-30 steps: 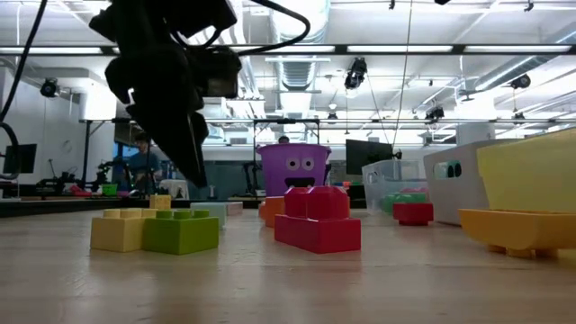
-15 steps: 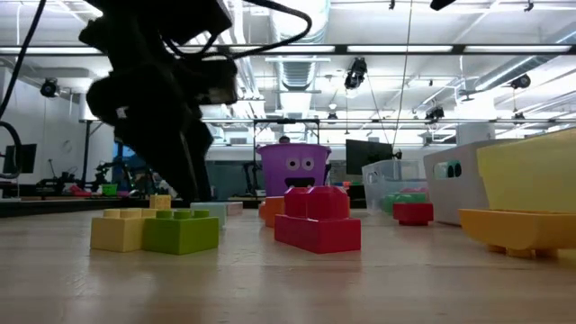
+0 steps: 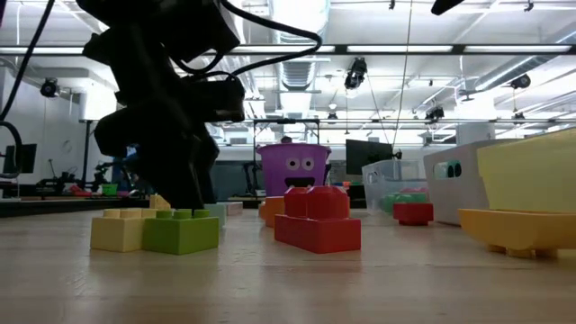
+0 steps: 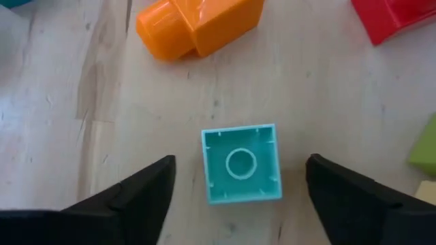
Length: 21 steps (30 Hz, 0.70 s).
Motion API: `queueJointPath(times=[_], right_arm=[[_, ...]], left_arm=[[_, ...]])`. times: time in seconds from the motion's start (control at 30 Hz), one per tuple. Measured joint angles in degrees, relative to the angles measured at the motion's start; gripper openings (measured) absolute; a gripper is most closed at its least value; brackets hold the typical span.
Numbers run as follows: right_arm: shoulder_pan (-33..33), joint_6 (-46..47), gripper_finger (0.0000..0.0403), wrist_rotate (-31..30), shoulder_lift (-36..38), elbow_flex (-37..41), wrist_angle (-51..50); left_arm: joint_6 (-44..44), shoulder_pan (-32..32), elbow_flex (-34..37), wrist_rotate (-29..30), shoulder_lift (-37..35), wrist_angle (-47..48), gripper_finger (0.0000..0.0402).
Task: Pick & Place Toys
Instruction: Put the light blue game piece into the transparent bin
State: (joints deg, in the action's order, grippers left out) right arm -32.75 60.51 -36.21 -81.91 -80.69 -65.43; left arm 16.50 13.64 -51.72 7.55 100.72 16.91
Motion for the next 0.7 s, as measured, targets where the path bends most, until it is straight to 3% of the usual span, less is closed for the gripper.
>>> queueJointPath(times=[0.4,0.7], right_arm=[[0.0,0.0,0.027,0.2,0.0,1.0,0.3],[-0.1,-4.5,0.027,0.2,0.0,1.0,4.9]], left_arm=[[0.0,0.0,0.0,-0.5,0.2,-0.2,0.0125],[6.6,-0.4,0.0,-8.2,-3.1,-0.1,0.0122]])
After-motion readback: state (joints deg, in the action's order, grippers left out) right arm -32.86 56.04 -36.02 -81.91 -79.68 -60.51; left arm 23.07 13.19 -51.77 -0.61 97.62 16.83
